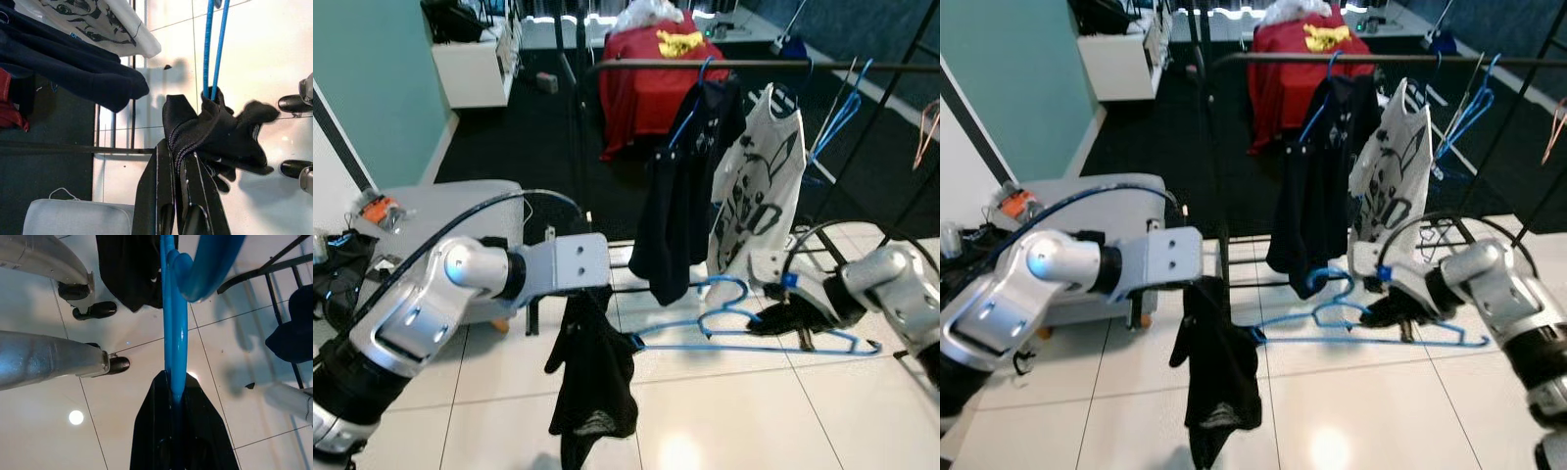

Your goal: Hang hanger

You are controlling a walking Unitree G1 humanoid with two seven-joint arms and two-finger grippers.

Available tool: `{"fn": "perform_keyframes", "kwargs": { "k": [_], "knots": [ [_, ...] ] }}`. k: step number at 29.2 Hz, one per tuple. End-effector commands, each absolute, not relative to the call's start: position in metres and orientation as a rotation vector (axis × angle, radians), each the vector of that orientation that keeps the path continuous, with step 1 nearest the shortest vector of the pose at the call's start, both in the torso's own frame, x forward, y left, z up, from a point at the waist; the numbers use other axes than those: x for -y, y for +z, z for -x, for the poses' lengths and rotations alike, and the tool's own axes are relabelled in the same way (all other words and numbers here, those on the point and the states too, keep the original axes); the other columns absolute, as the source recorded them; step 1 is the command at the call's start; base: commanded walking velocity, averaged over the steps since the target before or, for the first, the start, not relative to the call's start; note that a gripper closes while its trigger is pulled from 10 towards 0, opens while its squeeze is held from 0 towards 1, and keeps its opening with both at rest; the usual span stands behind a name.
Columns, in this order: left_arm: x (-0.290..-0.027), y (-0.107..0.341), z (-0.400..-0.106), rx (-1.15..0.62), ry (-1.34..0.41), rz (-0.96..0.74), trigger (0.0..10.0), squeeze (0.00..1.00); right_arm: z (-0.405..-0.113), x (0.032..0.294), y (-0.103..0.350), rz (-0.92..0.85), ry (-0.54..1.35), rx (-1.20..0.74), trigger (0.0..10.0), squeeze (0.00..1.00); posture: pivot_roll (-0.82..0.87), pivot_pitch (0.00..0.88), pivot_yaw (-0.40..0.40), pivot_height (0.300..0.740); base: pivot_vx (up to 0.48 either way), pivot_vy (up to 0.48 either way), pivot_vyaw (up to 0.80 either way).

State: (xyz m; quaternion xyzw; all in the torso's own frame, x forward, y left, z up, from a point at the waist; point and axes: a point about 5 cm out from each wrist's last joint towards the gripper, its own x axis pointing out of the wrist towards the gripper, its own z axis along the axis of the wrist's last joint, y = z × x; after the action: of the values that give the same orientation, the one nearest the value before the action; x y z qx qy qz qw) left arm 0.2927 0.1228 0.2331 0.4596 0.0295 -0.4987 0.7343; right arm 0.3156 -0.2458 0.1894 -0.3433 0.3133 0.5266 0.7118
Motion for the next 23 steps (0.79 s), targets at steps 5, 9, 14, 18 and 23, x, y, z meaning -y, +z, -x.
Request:
{"fn": "perform_keyframes", "kwargs": {
  "k": [5, 9, 14, 18, 23],
  "knots": [
    [-0.118, 0.241, -0.290, -0.032, -1.118, -1.002, 10.0, 0.00, -0.321, 0.240, 0.193, 0.742, 1.175, -0.635, 10.0, 0.00, -0.02, 0.090, -0.013, 0.740, 0.000, 0.000, 0.00],
    [-0.114, 0.243, -0.290, -0.014, -1.127, -0.994, 10.0, 0.00, -0.318, 0.232, 0.196, 0.676, 1.276, -0.598, 10.0, 0.00, -0.02, 0.090, -0.014, 0.740, 0.000, 0.000, 0.00],
    [-0.112, 0.245, -0.291, -0.009, -1.125, -0.993, 10.0, 0.00, -0.314, 0.224, 0.198, 0.688, 1.381, -0.560, 10.0, 0.00, -0.02, 0.090, -0.014, 0.740, 0.000, 0.000, 0.00],
    [-0.109, 0.246, -0.290, -0.004, -1.131, -0.989, 10.0, 0.00, -0.321, 0.221, 0.198, 0.724, 1.340, -0.549, 10.0, 0.00, -0.02, 0.090, -0.014, 0.740, 0.000, 0.000, 0.00],
    [-0.109, 0.246, -0.290, -0.005, -1.135, -0.992, 10.0, 0.00, -0.326, 0.219, 0.198, 0.743, 1.316, -0.543, 10.0, 0.00, -0.01, 0.087, -0.015, 0.740, 0.000, 0.000, 0.00]
  ]
}}
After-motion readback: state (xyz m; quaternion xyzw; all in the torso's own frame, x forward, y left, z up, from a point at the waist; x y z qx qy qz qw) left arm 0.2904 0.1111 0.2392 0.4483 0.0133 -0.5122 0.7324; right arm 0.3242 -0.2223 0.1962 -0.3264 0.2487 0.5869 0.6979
